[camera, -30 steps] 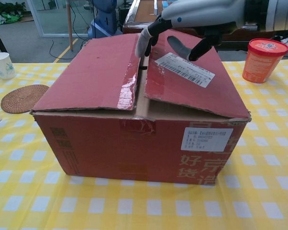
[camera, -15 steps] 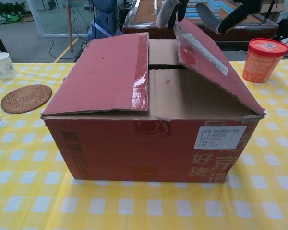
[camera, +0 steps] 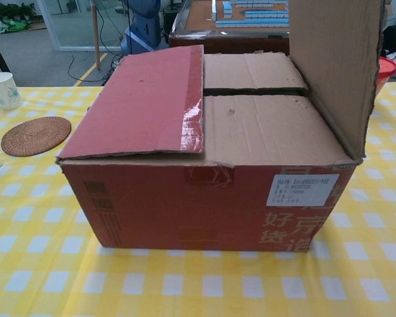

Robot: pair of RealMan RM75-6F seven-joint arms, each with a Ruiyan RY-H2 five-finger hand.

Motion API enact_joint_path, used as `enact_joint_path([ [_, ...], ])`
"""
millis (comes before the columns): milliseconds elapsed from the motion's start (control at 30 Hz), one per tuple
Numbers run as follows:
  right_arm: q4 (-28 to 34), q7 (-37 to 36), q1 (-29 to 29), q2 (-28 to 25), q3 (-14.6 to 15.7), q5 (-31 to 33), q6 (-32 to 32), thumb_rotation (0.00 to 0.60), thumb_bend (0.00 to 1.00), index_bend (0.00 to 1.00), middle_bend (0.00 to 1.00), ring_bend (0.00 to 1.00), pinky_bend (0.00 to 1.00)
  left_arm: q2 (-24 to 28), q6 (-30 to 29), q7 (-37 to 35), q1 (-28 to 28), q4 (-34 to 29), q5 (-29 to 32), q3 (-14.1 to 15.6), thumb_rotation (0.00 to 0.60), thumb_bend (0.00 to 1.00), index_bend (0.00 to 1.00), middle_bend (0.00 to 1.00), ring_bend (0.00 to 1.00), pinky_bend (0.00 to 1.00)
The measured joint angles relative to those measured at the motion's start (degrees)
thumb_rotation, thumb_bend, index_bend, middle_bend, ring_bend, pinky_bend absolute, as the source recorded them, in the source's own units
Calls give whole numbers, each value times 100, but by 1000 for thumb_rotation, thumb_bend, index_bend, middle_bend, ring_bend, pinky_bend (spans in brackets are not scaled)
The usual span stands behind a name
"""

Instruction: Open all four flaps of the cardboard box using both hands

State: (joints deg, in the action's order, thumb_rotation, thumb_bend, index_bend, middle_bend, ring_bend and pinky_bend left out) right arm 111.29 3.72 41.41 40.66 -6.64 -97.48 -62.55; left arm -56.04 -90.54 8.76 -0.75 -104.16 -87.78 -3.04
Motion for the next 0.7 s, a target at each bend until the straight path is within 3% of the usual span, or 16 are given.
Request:
enact_joint_path([
  [367,263,175,-854,-614,230,-156,-574,600,835,223,436,257,100,-60,156,116,-132,-59,-67,11,600,232,273,32,0,0],
  [700,213,125,-1209,-678,251,-206,-771,600,811,223,413,257,101,74,341,-56,-355,-75,-206,-45,600,232,273,34,0,0],
])
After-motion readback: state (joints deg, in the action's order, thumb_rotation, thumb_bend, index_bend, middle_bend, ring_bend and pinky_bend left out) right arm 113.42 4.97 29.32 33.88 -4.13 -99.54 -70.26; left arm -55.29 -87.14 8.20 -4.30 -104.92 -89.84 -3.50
